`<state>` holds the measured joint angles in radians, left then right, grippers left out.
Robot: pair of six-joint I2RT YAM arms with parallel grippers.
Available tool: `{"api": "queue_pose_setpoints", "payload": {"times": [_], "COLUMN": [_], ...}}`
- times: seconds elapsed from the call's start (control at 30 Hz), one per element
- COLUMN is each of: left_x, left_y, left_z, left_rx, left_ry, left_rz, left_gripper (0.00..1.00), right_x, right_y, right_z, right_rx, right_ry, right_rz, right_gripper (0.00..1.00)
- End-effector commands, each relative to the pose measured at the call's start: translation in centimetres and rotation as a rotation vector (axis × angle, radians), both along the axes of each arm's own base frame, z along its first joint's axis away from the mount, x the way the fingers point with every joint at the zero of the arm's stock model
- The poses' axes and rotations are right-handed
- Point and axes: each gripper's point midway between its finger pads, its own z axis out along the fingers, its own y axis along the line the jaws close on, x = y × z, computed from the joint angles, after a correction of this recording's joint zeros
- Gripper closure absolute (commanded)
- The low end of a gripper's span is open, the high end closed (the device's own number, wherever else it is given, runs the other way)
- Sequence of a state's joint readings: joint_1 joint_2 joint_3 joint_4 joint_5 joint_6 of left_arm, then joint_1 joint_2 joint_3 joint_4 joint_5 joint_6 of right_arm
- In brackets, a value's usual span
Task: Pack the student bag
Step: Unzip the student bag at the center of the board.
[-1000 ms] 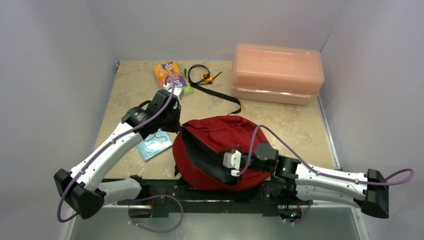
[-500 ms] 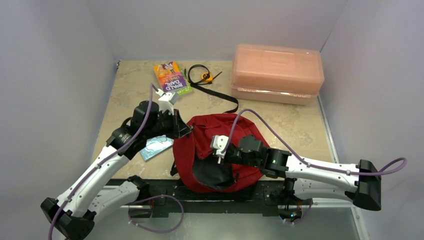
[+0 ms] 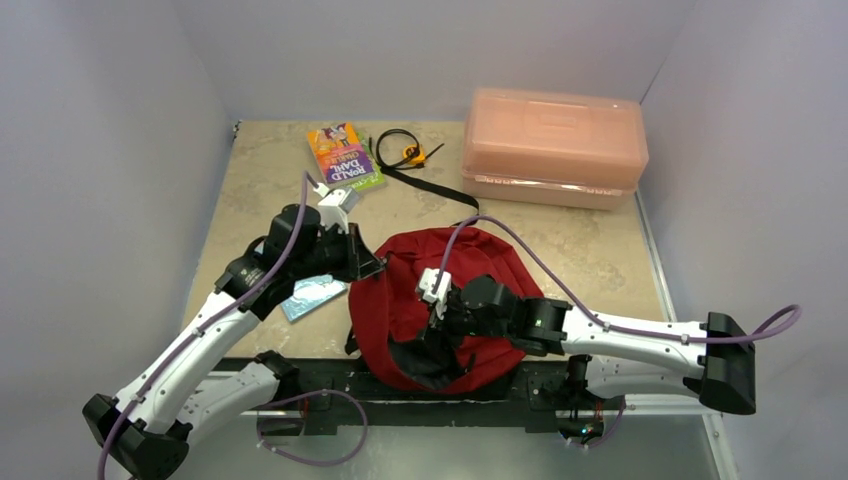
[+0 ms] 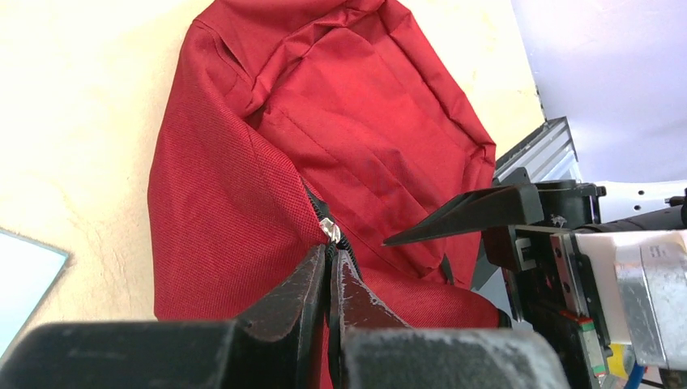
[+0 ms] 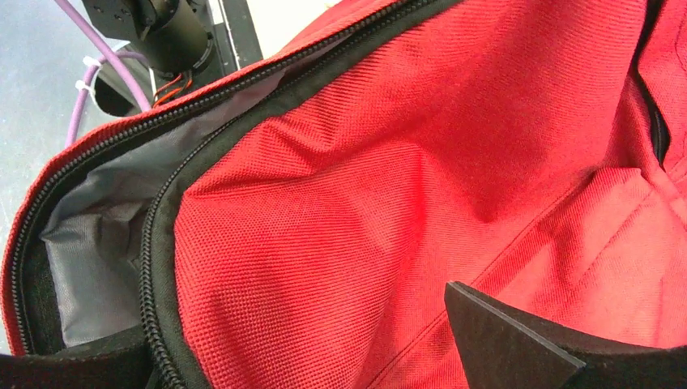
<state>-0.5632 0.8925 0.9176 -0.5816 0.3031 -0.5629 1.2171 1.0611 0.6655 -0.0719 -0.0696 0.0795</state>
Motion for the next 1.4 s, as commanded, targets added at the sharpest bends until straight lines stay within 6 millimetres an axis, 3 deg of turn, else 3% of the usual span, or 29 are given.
{"api": "queue_pose_setpoints", "payload": {"times": [0.0,0.1,0.27,0.37,0.53,0.63,0.7,0.83,0.87,1.0,1.13,1.37], "left_x": [0.2,0.1,-0.1,-0.3,-0.3,-0.4,-0.3,0.1,0.3,0.7,0.2,-0.6], "left_y": [0.1,0.0,0.1,0.2,0.7,0.9,1.1,2.9,3.5,4.5,3.1,2.0], "left_z": [3.0,3.3,4.0,4.5,4.3,4.1,4.0,3.6,3.4,2.8,2.7,4.0], "left_rx": [-0.046,-0.062,-0.096,-0.106,-0.09,-0.082,-0.069,0.01,0.03,0.084,0.059,-0.011], "left_ry": [-0.088,-0.084,-0.089,-0.1,-0.103,-0.105,-0.112,-0.139,-0.148,-0.163,-0.137,-0.138], "left_rz": [0.006,0.011,0.027,0.031,0.047,0.052,0.059,0.123,0.146,0.178,0.1,0.046], "left_gripper": [1.0,1.0,1.0,1.0,1.0,1.0,1.0,1.0,1.0,1.0,1.0,1.0], "right_x": [-0.2,-1.2,-2.3,-0.1,3.5,4.6,5.0,5.5,5.4,4.3,3.4,3.7], "right_y": [0.6,2.3,4.5,4.2,1.7,0.3,-0.5,-2.7,-3.3,-4.4,-3.2,0.6], "right_z": [3.2,4.3,5.6,4.8,4.3,4.1,4.4,5.8,6.0,5.7,6.3,6.2], "right_rx": [0.049,0.059,0.078,0.038,-0.045,-0.075,-0.084,-0.037,-0.019,0.032,0.083,0.054], "right_ry": [0.104,0.188,0.146,0.114,0.017,-0.034,-0.069,-0.091,-0.089,-0.065,-0.056,-0.066], "right_rz": [-0.076,-0.056,-0.139,-0.328,-0.616,-0.69,-0.712,-0.765,-0.764,-0.676,-0.582,-0.547], "right_gripper": [0.01,0.01,0.01,0.01,0.04,0.18,0.34,0.96,1.0,1.0,1.0,0.77]}}
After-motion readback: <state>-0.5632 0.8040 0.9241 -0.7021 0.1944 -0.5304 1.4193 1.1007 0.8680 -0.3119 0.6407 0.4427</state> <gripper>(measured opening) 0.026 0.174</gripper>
